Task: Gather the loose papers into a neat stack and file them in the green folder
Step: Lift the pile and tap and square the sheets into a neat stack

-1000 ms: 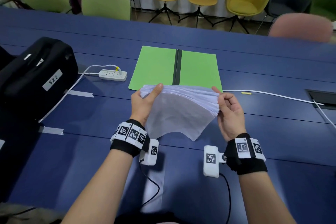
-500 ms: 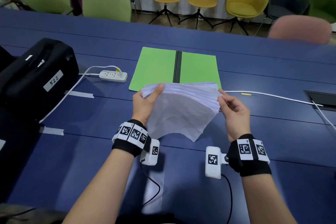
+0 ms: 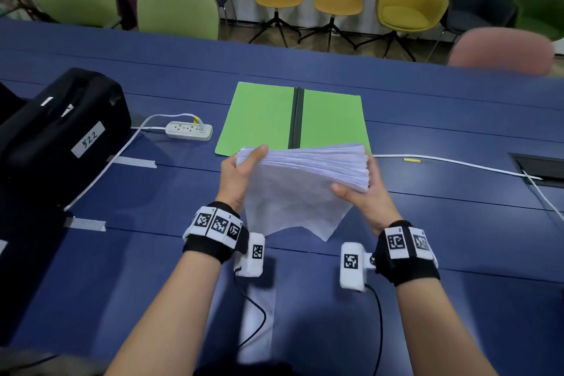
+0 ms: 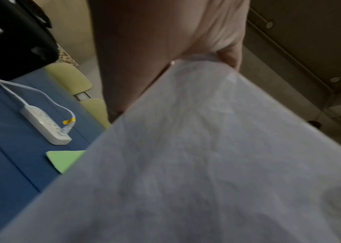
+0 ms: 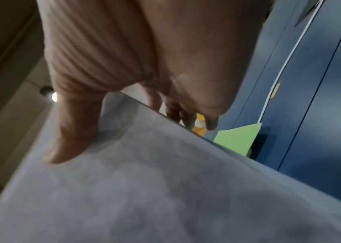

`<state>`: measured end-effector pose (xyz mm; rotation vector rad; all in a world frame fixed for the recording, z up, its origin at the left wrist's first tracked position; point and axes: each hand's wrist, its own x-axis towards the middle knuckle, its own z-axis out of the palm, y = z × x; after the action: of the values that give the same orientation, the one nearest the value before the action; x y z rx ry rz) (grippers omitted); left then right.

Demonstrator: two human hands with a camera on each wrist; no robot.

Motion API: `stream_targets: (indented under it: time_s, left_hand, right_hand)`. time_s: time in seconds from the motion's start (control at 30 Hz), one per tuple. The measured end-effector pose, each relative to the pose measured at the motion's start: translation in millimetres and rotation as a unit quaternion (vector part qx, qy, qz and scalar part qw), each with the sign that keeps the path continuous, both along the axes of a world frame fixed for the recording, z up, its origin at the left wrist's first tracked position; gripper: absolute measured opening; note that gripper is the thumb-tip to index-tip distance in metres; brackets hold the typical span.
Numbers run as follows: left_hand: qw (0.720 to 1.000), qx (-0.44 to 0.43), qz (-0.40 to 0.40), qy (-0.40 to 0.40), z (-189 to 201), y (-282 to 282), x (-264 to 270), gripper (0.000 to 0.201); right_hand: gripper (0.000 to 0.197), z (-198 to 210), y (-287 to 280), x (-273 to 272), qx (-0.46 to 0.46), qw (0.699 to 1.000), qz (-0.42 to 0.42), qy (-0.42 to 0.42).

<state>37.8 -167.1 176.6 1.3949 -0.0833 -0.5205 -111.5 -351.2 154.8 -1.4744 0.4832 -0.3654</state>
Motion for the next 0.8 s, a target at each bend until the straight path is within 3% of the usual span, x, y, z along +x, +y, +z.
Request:
stream_targets:
  time_s: [0.1,0.13,0.2,0.33,0.43,0.5,0.63,0.73,0.8]
  left_hand:
    - [0.999,-0.003,-0.032,0.018,4,2,2,0.046]
    - [0.999,0.002,-0.037,0.018,9,1,1,0.044]
    - [0.999,0.011,-0.032,0.02,15,-4,1,0.018]
    - [1.0,0.023,0.006,0.001,28,-10,-10,0.036]
    - [0.999,0.011,0.037,0.017,23,-13,-8,0.027]
    - [0.999,0.005,0.045,0.022,21,-15,-8,0.024]
    - [0.997,0.002,0.081,0.01,24,-20,-14,0.024]
    - [0.989,-0.013,0.136,-0.064,25,-20,-15,0.028]
    - [0.983,-0.012,0.16,-0.093,23,-19,-18,0.016]
  right_hand:
    - [0.044,-3,4,12,-0.009,0.999,-0.025,0.03]
    - [0.036,-2,8,17,-0.014,0.999,-0.041,0.026]
    - [0.04,3,14,28,0.003,0.996,-0.087,-0.001]
    - [0.049,10,7,35,0.038,0.995,-0.083,-0.03]
    - [0.034,8,5,27,0.051,0.995,-0.078,-0.021]
    - [0.042,6,8,24,0.076,0.993,-0.085,-0.029]
    - [0.03,16,14,24,0.011,0.993,-0.103,-0.062]
    - [0.041,22,13,19,-0.039,0.989,-0.097,-0.103]
    - [0.033,23,15,15,-0.051,0.987,-0.098,-0.118]
